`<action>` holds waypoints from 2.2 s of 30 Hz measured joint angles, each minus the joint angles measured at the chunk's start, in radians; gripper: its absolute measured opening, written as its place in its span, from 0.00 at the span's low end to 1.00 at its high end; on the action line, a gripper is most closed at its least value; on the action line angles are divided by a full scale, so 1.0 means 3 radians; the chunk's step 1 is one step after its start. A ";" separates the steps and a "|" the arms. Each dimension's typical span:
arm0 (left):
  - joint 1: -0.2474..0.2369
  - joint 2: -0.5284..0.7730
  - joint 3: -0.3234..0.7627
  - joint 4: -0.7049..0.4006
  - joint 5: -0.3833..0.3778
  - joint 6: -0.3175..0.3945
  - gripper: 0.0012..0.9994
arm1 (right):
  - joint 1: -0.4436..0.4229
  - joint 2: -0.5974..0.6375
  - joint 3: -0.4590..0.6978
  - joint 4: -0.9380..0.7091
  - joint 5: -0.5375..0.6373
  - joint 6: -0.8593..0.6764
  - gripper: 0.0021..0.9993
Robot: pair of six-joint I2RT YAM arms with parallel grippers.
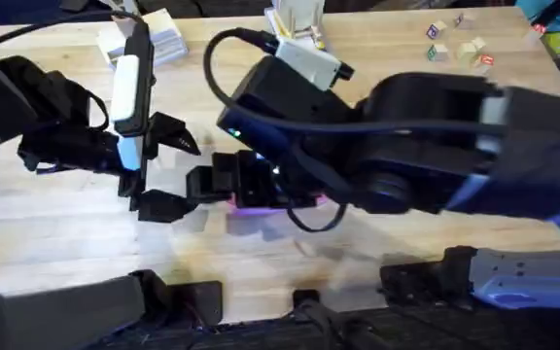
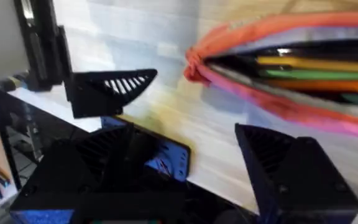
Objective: Unzip the bag, pick up the pens from the table one at a time and place them inside, then zip the bag closed.
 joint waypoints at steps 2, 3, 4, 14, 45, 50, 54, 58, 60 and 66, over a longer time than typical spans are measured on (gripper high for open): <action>0.0000 0.0000 0.0000 0.0021 0.0000 0.0000 0.99 | 0.0000 0.0068 0.0000 0.0105 0.0000 0.0000 1.00; 0.0000 0.0000 0.0000 0.0029 0.0000 0.0000 0.99 | 0.0000 0.0099 0.0000 0.0149 0.0000 0.0001 1.00; 0.0000 0.0000 0.0000 0.0037 0.0001 0.0000 0.99 | 0.0000 0.0132 0.0000 0.0188 0.0000 0.0000 1.00; 0.0000 0.0000 0.0000 0.0037 0.0001 0.0000 0.99 | 0.0000 0.0404 0.0000 0.0349 0.0092 0.0000 0.97; 0.0000 0.0000 0.0000 -0.0041 0.0001 0.0011 0.99 | -0.0108 0.0570 -0.0011 0.0522 0.0506 -0.0240 0.03; 0.0000 0.0000 0.0000 -0.0047 0.0061 0.0011 0.99 | -0.0158 0.0273 -0.0018 0.0523 0.0437 -0.0428 0.03; 0.0000 0.0000 0.0000 -0.0064 0.0207 0.0011 0.99 | -0.0182 0.0132 -0.0018 0.0511 0.0382 -0.0535 0.03; 0.0000 0.0001 0.0000 -0.0065 0.0394 0.0011 0.99 | -0.0184 0.0123 -0.0025 0.0501 0.0318 -0.0628 0.03; -0.0001 0.0000 0.0000 -0.0065 0.0474 0.0011 0.99 | -0.0186 0.0120 -0.0025 0.0501 0.0303 -0.0663 0.03; -0.0071 0.0000 0.0000 -0.0075 0.0601 0.0007 0.99 | -0.0246 0.0120 -0.0027 0.0506 0.0263 -0.0689 0.03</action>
